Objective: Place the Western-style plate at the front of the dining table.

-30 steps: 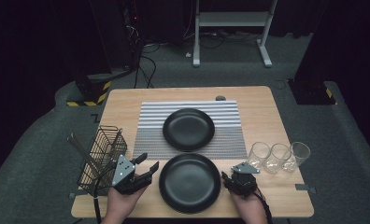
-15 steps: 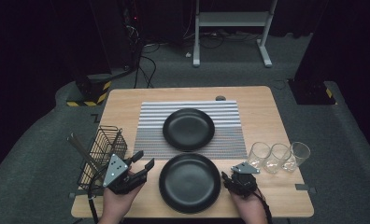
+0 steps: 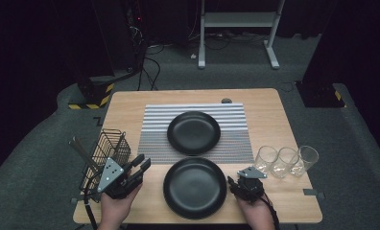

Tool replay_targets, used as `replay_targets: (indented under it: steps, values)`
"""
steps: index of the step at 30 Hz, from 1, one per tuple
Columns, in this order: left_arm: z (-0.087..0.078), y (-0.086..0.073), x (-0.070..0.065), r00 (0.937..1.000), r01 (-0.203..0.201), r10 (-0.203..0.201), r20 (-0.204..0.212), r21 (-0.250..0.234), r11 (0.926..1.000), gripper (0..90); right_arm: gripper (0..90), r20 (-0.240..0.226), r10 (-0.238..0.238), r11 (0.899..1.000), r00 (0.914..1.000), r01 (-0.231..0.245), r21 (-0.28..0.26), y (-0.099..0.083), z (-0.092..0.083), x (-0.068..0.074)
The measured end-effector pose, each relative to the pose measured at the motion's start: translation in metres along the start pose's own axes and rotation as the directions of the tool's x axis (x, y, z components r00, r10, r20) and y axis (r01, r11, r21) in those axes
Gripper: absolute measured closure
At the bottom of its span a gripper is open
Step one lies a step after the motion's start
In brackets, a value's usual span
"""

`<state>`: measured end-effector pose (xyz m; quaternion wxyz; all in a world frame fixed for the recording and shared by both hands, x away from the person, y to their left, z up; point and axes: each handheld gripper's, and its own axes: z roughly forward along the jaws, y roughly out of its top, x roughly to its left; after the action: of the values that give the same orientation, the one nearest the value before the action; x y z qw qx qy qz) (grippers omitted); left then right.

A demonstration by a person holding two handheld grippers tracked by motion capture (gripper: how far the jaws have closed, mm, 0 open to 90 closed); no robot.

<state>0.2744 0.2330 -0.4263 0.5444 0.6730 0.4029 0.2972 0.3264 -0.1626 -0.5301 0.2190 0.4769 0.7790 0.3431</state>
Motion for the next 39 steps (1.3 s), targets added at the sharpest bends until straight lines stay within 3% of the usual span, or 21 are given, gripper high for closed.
replay_targets:
  steps: [6, 12, 24, 39]
  values:
    - [-0.001, 0.0, -0.001, 0.9986, -0.024, 0.025, -0.048, 0.005, 0.9997, 89.8, 48.8, 0.001, 0.0, 1.0, 1.0, 0.0, 0.0, 0.0, 0.0, 0.0]
    - [-0.004, 0.002, 0.001, 0.9977, -0.007, 0.007, -0.068, 0.003, 1.0, 89.8, 48.8, 0.0, 0.0, 1.0, 1.0, 0.0, 0.0, 0.0, 0.0, 0.0]
    - [-0.011, 0.008, 0.003, 0.9972, -0.001, 0.001, -0.074, -0.011, 0.9999, 71.7, 48.8, -0.002, -0.001, 1.0, 1.0, 0.001, 0.0, 0.0, 0.0, 0.0]
    - [-0.022, 0.015, 0.011, 0.9943, 0.005, -0.01, -0.106, -0.045, 0.999, 66.5, 48.7, -0.004, -0.001, 1.0, 1.0, 0.001, 0.001, 0.0, 0.0, 0.0]
